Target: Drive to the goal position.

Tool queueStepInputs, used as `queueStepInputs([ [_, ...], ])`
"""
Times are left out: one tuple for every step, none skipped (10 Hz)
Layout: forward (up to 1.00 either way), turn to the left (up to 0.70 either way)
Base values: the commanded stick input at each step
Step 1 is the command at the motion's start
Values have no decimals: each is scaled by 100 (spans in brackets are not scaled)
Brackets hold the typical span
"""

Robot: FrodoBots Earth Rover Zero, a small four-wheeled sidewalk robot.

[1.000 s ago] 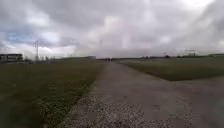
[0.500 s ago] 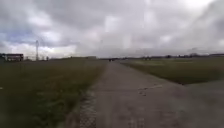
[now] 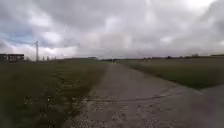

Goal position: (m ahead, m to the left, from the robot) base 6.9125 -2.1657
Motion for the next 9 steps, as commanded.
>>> queueStepInputs([
  [100, 0],
  [100, 0],
  [100, -1],
  [100, -7],
  [100, -16],
  [100, -34],
  [100, -11],
  [100, 0],
  [100, 0],
])
